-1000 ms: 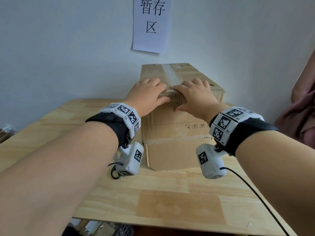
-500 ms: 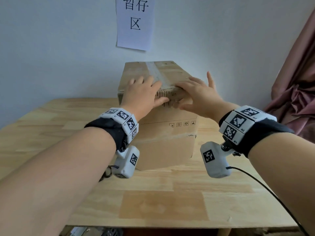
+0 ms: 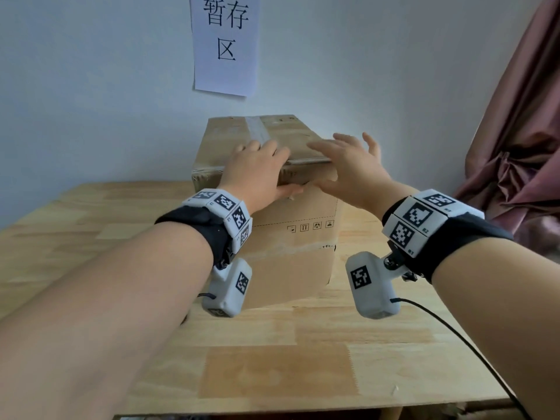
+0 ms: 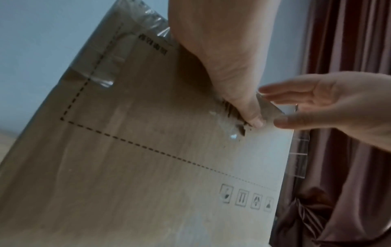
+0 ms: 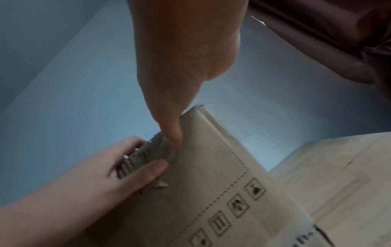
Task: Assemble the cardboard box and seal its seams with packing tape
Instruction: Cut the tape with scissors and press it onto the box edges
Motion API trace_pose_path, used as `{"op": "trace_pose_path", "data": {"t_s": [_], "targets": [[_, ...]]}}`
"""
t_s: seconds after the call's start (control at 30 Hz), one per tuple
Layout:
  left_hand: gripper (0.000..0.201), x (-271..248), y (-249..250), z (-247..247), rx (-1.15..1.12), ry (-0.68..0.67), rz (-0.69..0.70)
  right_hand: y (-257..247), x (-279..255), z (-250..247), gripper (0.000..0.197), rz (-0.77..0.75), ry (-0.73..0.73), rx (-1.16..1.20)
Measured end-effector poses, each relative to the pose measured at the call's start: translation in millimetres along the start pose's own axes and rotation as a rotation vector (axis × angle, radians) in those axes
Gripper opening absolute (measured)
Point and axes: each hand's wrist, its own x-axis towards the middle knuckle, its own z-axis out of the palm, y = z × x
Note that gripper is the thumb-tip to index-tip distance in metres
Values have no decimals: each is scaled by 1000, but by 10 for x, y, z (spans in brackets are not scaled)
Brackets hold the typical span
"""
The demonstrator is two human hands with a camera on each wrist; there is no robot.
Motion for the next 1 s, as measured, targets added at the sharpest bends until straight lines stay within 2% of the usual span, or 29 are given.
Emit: {"op": "trace_pose_path", "data": {"t_s": [0.1, 0.2, 0.27, 0.4, 0.63, 0.77, 1.0], "targets": [[69, 51, -9, -57, -43, 11, 2, 87, -81, 58, 76, 96, 91, 114], [80, 141, 33, -109, -39, -78, -2, 151, -149, 87, 89, 231, 44, 242], [79, 203, 66, -126, -3, -130, -3, 196, -172, 75, 92, 311, 6, 358], [73, 239, 131, -130, -27, -110, -25, 303, -175, 85, 92, 404, -22, 572], [70, 233, 241, -144, -140, -69, -24, 395, -264, 100, 85, 414, -31, 571], [64, 315, 387, -283, 4, -63, -27, 441, -322, 154, 79, 445, -33, 520], [79, 389, 510, -286, 89, -68, -20, 407, -342, 204, 58, 431, 22, 602]]}}
